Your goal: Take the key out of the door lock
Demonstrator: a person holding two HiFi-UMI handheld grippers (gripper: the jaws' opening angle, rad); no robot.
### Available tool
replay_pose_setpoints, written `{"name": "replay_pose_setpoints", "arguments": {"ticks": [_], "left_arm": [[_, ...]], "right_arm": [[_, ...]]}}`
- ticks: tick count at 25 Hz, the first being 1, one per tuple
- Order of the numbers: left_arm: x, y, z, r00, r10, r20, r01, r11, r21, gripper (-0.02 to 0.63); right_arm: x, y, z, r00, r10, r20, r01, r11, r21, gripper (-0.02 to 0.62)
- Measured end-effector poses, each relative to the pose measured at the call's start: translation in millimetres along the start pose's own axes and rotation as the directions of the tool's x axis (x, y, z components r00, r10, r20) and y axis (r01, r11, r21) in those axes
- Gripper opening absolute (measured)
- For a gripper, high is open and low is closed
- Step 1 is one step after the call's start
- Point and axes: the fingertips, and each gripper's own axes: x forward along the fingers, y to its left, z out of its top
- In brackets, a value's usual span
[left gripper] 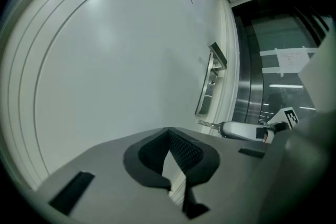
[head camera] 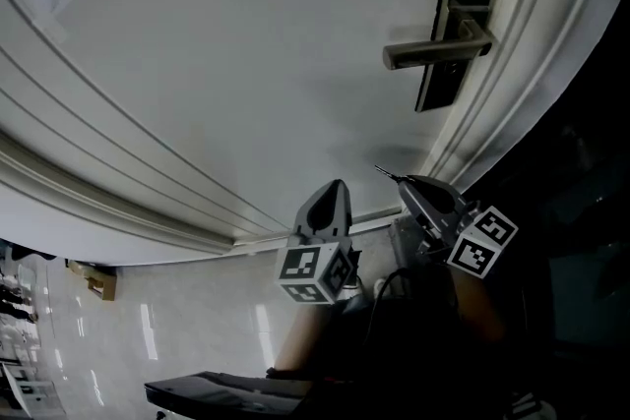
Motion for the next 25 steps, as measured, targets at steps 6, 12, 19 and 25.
{"name": "replay_pose_setpoints", "arguments": {"ticks": [6, 12, 19, 25], "left_arm": [[7.8, -4.2, -14.5, 0.999, -0.008, -0.049, 0.008, 1.0, 0.0, 0.0], [16.1, -9.1, -2.5, 0.999, -0.022, -0.043, 0.024, 0.999, 0.036, 0.0], [21.0, -9.9, 4.5, 0.999, -0.015, -0.034, 0.017, 0.999, 0.049, 0.0], [26.5, -12.2, 6.7, 1.0, -0.011, -0.029, 0.013, 0.997, 0.072, 0.0]], "right_arm": [[6.7, -9.5, -11.3, 1.0, -0.007, -0.018, 0.008, 0.999, 0.045, 0.011], [10.8, -9.4, -4.0, 1.0, 0.006, -0.012, -0.005, 0.999, 0.034, 0.011], [17.3, -10.2, 4.7, 1.0, 0.004, -0.007, -0.003, 1.0, 0.013, 0.011], [31.6, -13.5, 2.8, 0.996, -0.071, -0.05, 0.065, 0.992, -0.112, 0.011]]}}
